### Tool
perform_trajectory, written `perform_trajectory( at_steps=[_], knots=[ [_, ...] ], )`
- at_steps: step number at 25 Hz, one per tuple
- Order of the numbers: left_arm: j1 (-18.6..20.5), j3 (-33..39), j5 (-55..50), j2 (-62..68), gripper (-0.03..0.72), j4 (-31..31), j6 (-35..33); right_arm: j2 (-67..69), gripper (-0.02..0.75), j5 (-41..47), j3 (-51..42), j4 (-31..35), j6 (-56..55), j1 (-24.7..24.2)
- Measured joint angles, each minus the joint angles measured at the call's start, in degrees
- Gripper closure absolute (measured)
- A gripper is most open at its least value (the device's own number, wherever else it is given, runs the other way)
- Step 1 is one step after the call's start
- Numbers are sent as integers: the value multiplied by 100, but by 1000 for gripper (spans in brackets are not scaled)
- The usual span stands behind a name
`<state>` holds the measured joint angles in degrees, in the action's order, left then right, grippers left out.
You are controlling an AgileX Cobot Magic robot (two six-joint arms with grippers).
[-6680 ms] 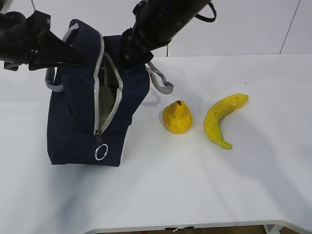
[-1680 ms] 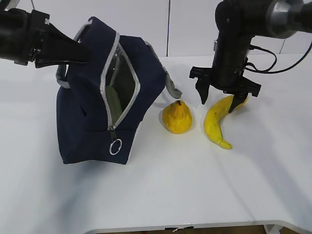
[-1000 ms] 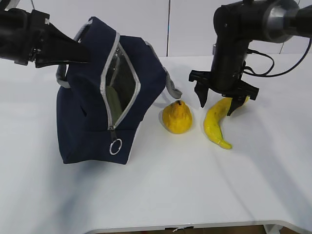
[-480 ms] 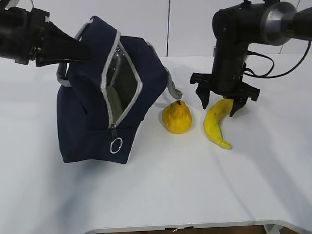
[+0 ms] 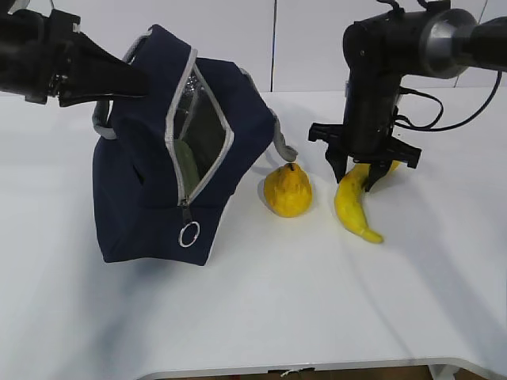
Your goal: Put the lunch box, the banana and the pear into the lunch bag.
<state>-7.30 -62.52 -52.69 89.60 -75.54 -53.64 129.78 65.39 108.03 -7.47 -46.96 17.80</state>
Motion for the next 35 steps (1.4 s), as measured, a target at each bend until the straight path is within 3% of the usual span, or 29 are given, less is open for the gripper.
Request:
perform_trajectory(
  at_steps=[3, 9, 25, 35],
  knots=[
    [0, 0, 10, 0, 680, 0, 0, 0, 393, 83, 0, 0, 0, 0],
    [0, 0, 10, 0, 680, -10, 0, 0, 434, 149, 0, -3, -11, 0],
    [0, 0, 42, 0, 680, -10, -6, -42, 441, 387, 12, -51, 341, 0],
    [0, 0, 238, 0, 680, -34, -28, -47, 441, 459, 969, -98, 1209, 0]
  ],
)
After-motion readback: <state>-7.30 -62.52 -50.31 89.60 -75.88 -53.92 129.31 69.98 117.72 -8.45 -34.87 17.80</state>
